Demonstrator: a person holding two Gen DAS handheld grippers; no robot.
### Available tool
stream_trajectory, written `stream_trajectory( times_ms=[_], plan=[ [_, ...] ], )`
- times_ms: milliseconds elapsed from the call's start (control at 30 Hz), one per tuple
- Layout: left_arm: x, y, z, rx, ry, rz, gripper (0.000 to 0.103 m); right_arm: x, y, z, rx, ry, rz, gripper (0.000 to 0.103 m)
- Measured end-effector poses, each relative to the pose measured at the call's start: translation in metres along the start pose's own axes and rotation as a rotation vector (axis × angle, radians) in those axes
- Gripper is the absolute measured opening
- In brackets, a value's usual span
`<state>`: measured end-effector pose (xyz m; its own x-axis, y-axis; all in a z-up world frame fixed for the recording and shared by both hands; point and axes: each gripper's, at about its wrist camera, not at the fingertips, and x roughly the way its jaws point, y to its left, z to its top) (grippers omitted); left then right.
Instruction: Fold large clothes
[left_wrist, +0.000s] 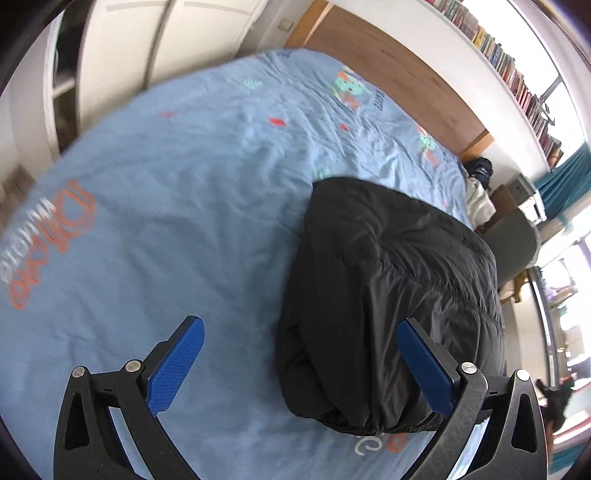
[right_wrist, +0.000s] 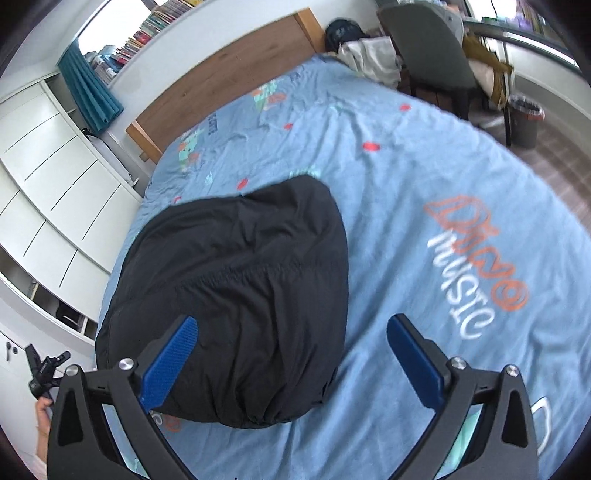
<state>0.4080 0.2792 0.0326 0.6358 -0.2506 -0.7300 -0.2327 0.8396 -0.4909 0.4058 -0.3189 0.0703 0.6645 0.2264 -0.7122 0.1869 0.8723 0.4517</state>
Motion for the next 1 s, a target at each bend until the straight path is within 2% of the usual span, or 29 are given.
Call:
stream_trajectory(
  times_ms=[233,400,533,667,800,900,1000],
  plan=[
    [0.065,0.002,-0.013,-0.026,0.083,-0.061,0.102,0.066,-0.029,-0.021,0.125,0.104,0.073,0.103],
    [0.104,0.007,-0.016,-0.067,0.117,-0.150,0.102,0.117,-0.047,-0.038,0.200,0.195,0.149,0.103],
    [0.129,0.021,-0.017,-0.124,0.153,-0.234,0.102,0.150,-0.056,-0.048,0.253,0.241,0.266,0.103],
    [0.142,0.023,-0.018,-0.128,0.175,-0.305,0.102,0.173,-0.048,-0.046,0.235,0.278,0.374,0.103],
    [0.157,0.016,-0.017,-0.181,0.238,-0.495,0.102,0.193,-0.034,-0.041,0.233,0.298,0.459,0.103],
    [0.167,0.001,-0.020,-0.144,0.270,-0.487,0.102,0.201,-0.035,-0.043,0.243,0.294,0.499,0.103],
    [0.169,-0.004,-0.020,-0.144,0.278,-0.519,0.102,0.205,-0.036,-0.046,0.245,0.293,0.506,0.103]
  ],
)
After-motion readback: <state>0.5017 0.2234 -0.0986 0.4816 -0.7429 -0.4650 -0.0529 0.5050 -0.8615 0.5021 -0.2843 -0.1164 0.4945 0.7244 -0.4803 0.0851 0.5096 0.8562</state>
